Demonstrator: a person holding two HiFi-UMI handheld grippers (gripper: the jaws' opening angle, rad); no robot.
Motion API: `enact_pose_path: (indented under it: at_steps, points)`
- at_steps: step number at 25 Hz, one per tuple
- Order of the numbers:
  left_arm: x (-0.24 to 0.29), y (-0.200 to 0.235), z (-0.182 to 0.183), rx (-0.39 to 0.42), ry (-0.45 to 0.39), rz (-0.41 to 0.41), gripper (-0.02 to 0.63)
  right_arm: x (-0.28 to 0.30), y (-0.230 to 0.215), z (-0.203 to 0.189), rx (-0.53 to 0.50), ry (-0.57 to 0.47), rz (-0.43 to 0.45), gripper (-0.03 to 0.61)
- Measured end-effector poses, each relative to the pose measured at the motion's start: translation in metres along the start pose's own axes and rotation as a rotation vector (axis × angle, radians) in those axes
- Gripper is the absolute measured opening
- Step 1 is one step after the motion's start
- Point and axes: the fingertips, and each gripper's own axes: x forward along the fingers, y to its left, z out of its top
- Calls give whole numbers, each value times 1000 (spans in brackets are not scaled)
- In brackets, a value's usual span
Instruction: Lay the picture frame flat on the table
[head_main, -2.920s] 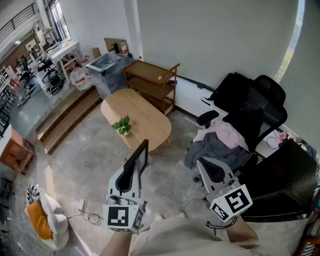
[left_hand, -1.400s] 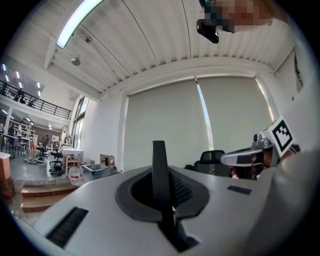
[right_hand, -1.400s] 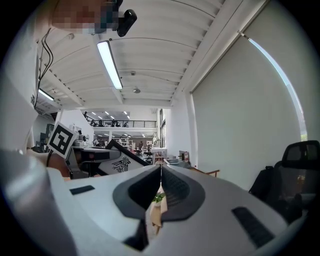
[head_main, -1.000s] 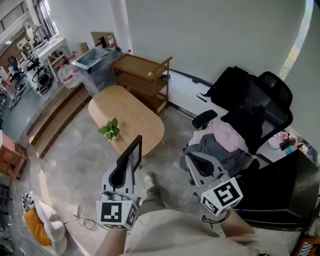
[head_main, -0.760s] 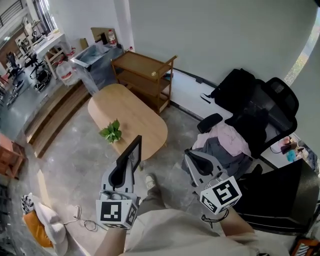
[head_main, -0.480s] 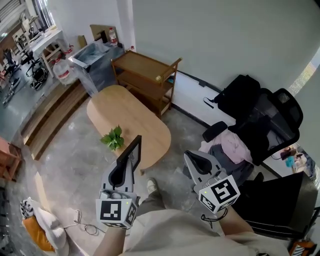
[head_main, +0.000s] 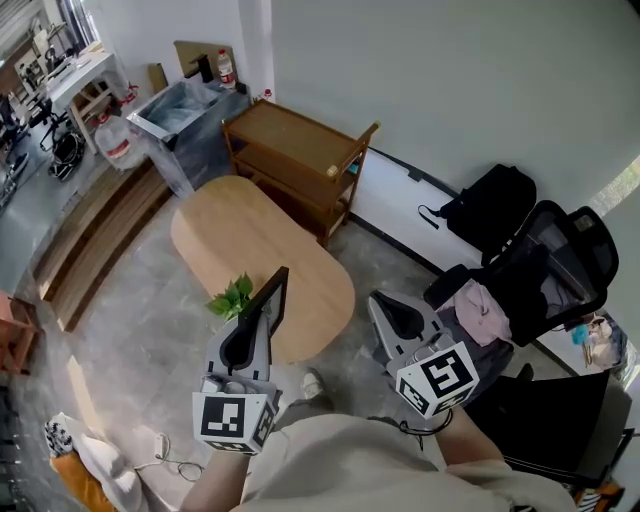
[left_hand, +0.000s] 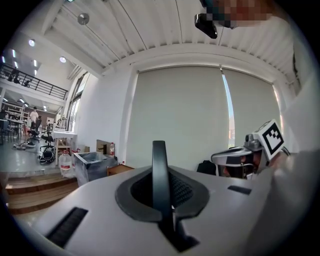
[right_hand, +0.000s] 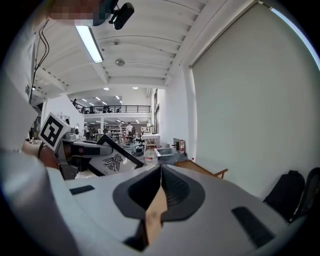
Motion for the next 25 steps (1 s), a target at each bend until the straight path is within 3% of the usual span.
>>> enact_pose_path:
  at_steps: [14,25]
  points:
    - [57,55,6,-34,15,42,17,80,-50,14,8,12,-13,-2]
    - [120,63,1,-87,49,205,17,151,-103,-4,-5,63,159,-2]
